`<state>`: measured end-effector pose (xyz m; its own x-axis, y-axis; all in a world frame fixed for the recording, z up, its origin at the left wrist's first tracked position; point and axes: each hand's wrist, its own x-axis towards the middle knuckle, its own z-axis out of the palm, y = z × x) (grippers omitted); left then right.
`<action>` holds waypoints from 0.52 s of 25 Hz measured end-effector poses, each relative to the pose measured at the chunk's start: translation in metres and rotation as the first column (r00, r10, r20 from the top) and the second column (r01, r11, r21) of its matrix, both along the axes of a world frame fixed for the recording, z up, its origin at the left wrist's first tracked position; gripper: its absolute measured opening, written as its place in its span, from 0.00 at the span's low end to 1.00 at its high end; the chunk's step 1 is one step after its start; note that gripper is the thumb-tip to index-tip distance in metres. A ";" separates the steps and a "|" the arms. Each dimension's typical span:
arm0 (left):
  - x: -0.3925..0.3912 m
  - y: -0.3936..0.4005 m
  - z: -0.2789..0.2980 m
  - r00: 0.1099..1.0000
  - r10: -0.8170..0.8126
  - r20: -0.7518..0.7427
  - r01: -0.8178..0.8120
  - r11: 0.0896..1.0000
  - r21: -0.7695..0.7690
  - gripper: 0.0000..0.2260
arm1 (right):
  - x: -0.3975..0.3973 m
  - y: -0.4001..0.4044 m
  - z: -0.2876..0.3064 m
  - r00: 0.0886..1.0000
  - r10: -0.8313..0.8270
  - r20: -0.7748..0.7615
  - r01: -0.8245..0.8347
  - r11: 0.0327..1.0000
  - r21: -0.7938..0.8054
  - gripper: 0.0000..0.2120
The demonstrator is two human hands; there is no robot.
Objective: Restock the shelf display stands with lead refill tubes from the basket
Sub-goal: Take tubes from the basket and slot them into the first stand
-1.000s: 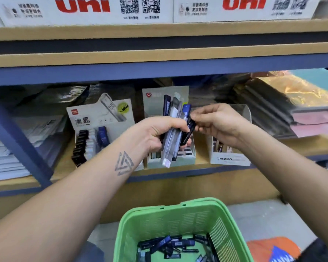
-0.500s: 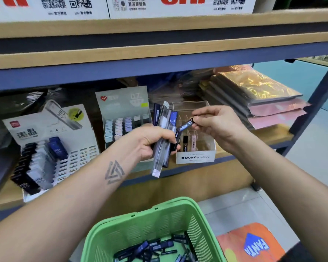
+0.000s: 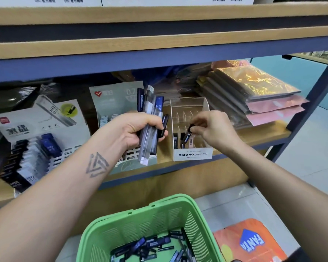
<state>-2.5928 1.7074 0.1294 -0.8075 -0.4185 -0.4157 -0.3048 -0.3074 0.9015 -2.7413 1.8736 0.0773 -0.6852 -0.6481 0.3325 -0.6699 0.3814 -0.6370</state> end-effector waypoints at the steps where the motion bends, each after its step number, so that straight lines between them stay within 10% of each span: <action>1: 0.002 0.000 0.000 1.000 -0.005 0.004 0.005 1.000 0.004 0.08 | 0.004 -0.002 -0.001 0.998 0.011 -0.056 -0.008 0.999 0.042 0.07; 13: 0.010 -0.003 -0.007 0.999 -0.033 0.017 0.032 0.999 0.035 0.12 | 0.025 -0.012 -0.017 0.922 -0.004 -0.387 0.066 0.987 0.147 0.05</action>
